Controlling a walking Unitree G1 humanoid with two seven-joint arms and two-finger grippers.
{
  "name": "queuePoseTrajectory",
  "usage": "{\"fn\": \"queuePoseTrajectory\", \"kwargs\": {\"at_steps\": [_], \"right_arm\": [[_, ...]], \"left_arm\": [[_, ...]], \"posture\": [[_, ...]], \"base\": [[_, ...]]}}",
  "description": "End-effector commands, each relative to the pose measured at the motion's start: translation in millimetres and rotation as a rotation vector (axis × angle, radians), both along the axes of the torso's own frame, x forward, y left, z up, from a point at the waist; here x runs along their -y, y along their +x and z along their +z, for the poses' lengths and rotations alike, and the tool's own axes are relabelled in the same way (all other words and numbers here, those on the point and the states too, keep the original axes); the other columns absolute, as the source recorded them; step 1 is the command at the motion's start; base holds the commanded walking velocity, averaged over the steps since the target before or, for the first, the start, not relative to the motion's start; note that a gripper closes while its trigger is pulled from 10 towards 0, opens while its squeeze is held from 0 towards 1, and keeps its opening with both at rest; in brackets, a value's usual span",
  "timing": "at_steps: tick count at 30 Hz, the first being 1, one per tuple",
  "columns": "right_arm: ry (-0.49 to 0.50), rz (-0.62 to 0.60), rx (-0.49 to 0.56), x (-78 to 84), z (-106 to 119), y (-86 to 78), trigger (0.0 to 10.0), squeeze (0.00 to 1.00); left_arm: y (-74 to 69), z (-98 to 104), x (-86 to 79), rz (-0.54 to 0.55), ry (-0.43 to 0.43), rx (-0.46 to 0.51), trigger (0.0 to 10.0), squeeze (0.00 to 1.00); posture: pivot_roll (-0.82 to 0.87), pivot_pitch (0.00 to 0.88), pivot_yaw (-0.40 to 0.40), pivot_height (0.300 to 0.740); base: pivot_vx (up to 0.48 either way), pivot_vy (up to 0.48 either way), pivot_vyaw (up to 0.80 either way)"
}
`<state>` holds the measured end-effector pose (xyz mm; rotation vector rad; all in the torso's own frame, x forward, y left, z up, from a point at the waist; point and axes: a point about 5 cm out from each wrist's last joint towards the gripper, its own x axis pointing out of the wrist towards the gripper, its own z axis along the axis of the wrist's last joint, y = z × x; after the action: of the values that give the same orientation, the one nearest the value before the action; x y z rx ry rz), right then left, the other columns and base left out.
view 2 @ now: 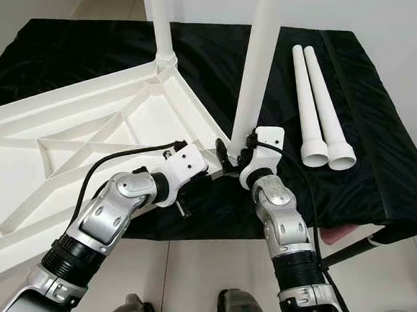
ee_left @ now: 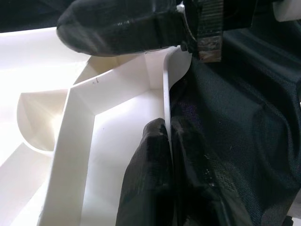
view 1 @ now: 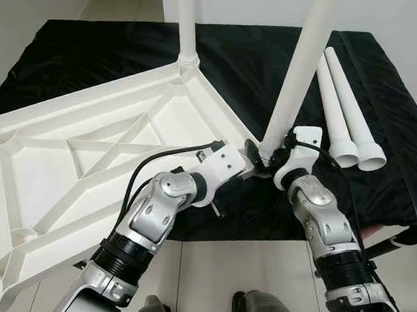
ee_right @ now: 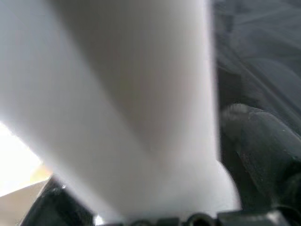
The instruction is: Building children table
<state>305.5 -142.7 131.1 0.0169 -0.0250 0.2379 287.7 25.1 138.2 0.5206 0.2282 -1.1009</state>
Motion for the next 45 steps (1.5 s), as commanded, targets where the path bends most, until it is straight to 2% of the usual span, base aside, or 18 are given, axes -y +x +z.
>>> {"fn": "queuePoseTrajectory", "kwargs": {"at_steps": [1,2,6,8,9,19,20,24,25,27,28,29,38,42,44,45], "right_arm": [[0.011,0.027,0.006,-0.4,-0.5,-1.0,10.0,0.0],[0.012,0.035,0.008,-0.2,-0.2,-1.0,10.0,0.0],[0.011,0.193,0.045,11.9,3.6,-1.0,10.0,0.0],[0.007,0.211,0.052,14.6,3.7,-1.2,10.0,0.0],[-0.028,0.245,0.045,21.2,1.5,-1.1,10.0,0.0],[-0.076,0.323,-0.003,44.7,-11.2,0.2,10.0,0.0],[-0.08,0.327,-0.007,44.5,-12.4,0.3,9.6,0.0],[-0.094,0.336,-0.005,45.9,-15.0,1.9,9.2,0.0],[-0.092,0.318,0.004,47.4,-15.1,4.8,4.3,0.0],[-0.086,0.314,0.005,47.6,-15.0,5.5,4.3,0.0],[-0.082,0.316,0.007,47.0,-15.0,6.0,0.4,0.0],[-0.08,0.319,0.009,46.5,-15.1,6.1,0.0,0.0],[-0.034,0.327,0.037,44.1,-11.6,8.8,0.0,0.0],[0.001,0.268,0.047,40.8,-10.0,8.9,0.0,0.0],[0.007,0.156,0.038,30.2,-13.5,5.8,0.0,0.0],[0.007,0.156,0.038,30.2,-13.5,5.8,0.0,0.0]], "left_arm": [[-5.0,-16.6,1.2,-0.011,0.062,-0.053,10.0,0.0],[-5.3,-16.5,1.4,-0.017,0.062,-0.053,10.0,0.0],[-6.1,-18.0,1.8,-0.013,0.068,-0.059,10.0,0.0],[-6.1,-18.3,1.7,-0.012,0.067,-0.061,10.0,0.0],[-6.3,-18.3,1.7,-0.014,0.067,-0.06,10.0,0.0],[-9.0,-18.7,2.9,-0.029,0.066,-0.057,10.0,0.0],[-8.8,-18.6,3.1,-0.028,0.066,-0.056,10.0,0.0],[-8.5,-18.4,3.7,-0.027,0.065,-0.055,10.0,0.0],[-8.6,-18.2,4.7,-0.025,0.059,-0.054,10.0,0.0],[-8.7,-18.1,4.9,-0.025,0.058,-0.053,10.0,0.0],[-8.5,-18.0,5.0,-0.023,0.056,-0.053,10.0,0.0],[-8.5,-18.0,5.1,-0.021,0.056,-0.053,10.0,0.0],[-9.8,-19.3,5.6,-0.026,0.058,-0.056,10.0,0.0],[-10.8,-19.7,6.5,-0.031,0.057,-0.059,10.0,0.0],[-10.9,-19.1,6.4,-0.031,0.055,-0.057,10.0,0.0],[-10.9,-19.1,6.4,-0.031,0.055,-0.057,10.0,0.0]], "posture": [[-0.06,0.042,-0.036,0.74],[-0.06,0.042,-0.036,0.74],[-0.06,0.029,-0.038,0.74],[-0.06,0.029,-0.038,0.74],[-0.06,0.029,-0.038,0.74],[-0.05,0.015,-0.035,0.74],[-0.05,0.014,-0.035,0.74],[-0.05,0.012,-0.037,0.74],[-0.05,0.008,-0.04,0.74],[-0.05,0.008,-0.04,0.74],[-0.05,0.008,-0.04,0.74],[-0.05,0.008,-0.041,0.74],[-0.05,0.012,-0.043,0.74],[-0.05,0.017,-0.047,0.74],[-0.05,0.022,-0.054,0.74],[-0.05,0.022,-0.054,0.74]], "base": [[0.0,0.0,0.0],[0.0,0.0,0.0],[0.0,0.0,0.0],[0.0,0.0,0.0],[0.0,0.0,0.0],[0.0,0.0,0.0],[0.0,0.0,0.0],[0.0,0.0,0.0],[0.0,0.0,0.0],[0.0,0.0,0.0],[0.0,0.0,0.0],[0.0,0.0,0.0],[0.0,0.0,0.0],[0.0,0.0,0.0],[0.0,0.0,0.0],[0.0,0.0,0.0]]}}
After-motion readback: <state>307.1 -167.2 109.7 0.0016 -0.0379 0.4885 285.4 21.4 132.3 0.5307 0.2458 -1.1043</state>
